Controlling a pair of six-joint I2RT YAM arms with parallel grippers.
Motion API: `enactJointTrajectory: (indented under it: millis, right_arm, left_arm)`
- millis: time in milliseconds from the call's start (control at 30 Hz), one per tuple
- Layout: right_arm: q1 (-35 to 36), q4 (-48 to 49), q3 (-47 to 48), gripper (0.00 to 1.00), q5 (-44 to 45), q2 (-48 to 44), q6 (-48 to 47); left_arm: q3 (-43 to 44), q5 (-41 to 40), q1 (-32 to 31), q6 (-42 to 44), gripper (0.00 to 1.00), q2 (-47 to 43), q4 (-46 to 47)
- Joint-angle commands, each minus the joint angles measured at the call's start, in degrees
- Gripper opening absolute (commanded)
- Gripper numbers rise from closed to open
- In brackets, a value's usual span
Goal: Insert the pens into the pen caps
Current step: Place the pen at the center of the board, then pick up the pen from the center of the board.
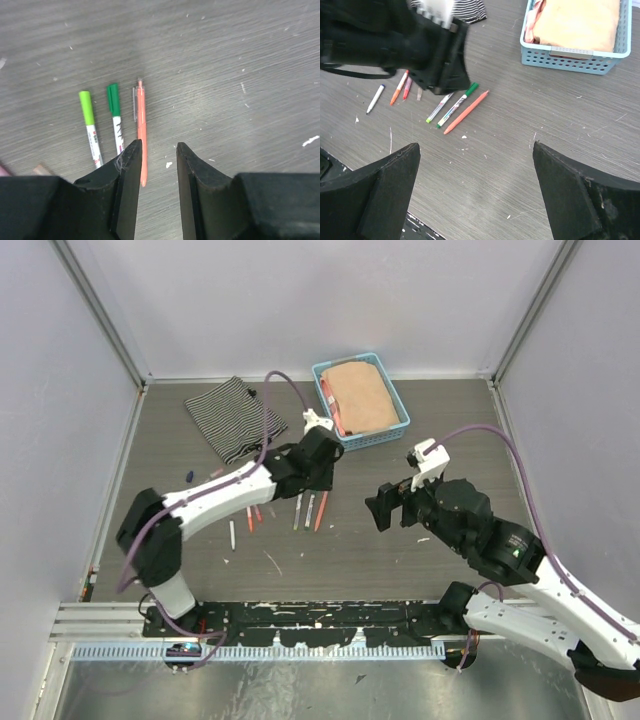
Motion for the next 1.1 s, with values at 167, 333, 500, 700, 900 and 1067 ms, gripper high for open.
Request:
enactJointTrajectory:
  millis: [167,333,500,700,900,1067]
  right_arm:
    - [0.3,5.0,-3.0,0.99,8.0,-1.1,3.1]
    - [0.3,8.9,-5.2,0.99,5.4,-0.2,1.6]
    - [0.3,11.0,-6.5,0.99,6.5,2.7,2.1]
    - [0.3,10.6,-4.9,0.99,6.9,8.4,1.8]
    - [0.3,10.8,-4.7,0.99,5.8,9.9,2.4]
    - [0.3,10.8,-5.4,0.99,6.4,9.3,2.9]
  left_arm:
    - [-13.1,-8.5,1.4,5.1,0.45,-20.2,0.4]
    - [-18.8,-7.5,5.4,4.2,0.44,-26.9,-3.0]
    - [-23.8,-8.3,9.8,1.5,0.43,-33.3,-7.6]
    - [-28.2,-5.4,15.7,-0.4,0.40,-35.7,-9.5]
    - [-30.1,-4.0,19.9,-1.6,0.38,-34.2,-12.1]
    - [-33.0,-0.2,22.3,-1.3,0.38,-33.7,-10.0]
